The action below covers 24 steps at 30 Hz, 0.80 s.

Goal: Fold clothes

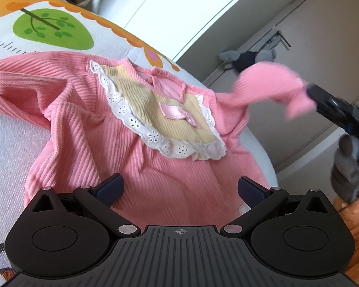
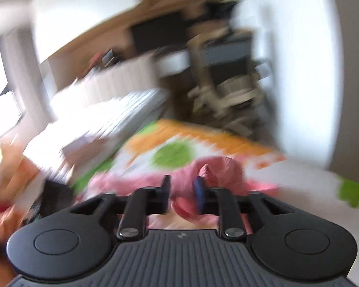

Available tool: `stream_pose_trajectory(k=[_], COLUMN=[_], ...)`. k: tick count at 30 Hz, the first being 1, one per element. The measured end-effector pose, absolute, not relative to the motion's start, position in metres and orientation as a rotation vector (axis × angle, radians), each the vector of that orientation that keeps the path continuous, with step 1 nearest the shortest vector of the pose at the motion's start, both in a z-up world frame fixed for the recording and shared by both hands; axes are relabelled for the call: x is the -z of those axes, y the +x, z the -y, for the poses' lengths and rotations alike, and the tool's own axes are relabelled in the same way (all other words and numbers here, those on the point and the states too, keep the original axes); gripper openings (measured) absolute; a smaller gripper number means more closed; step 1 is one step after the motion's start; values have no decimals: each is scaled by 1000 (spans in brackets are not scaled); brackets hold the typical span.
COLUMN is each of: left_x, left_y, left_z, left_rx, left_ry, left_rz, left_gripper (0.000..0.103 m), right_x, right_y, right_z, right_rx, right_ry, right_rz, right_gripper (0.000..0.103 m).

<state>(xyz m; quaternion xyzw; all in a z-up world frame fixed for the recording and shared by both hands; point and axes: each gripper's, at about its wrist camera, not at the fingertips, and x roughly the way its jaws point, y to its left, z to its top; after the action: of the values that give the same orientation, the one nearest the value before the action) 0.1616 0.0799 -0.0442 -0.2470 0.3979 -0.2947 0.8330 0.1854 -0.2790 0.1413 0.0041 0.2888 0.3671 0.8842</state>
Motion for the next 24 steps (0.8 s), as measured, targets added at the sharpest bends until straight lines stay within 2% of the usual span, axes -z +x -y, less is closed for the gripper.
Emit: stream_pose_trajectory(k=[1,5,11,16,20,21,22,24], left_x=[44,45,47,47,46,46,45,45], left_y=[162,162,160,160,160,160,160,160], left_z=[-81,-84,-87,-85,-84,-84,-84,-83], left_rx=[627,639,651,645,642,640,638,633], left_ry=[-527,-541,-548,-545,-539,-537,-535,-527], left_rz=[-846,-844,-826,-821,-823,-825,-826,-826], left_gripper=[103,103,103,103,103,103,103,103], right_x=[-140,-138,-129,-81,-33,-22,-12,-7], right_y=[179,172,183,204,211,213,214,211], right_z=[266,246,279,271,237,230,224,217], right_rx=[-773,-735,-601,-668,-718,-725,-735,-760], right_ry=[-63,-214,-74,37,-46,-77,-108,-138], right_rz=[-608,-613,-624,-746,-806,-822,-837,-845], right_gripper=[42,44,46,51,59,56,42,30])
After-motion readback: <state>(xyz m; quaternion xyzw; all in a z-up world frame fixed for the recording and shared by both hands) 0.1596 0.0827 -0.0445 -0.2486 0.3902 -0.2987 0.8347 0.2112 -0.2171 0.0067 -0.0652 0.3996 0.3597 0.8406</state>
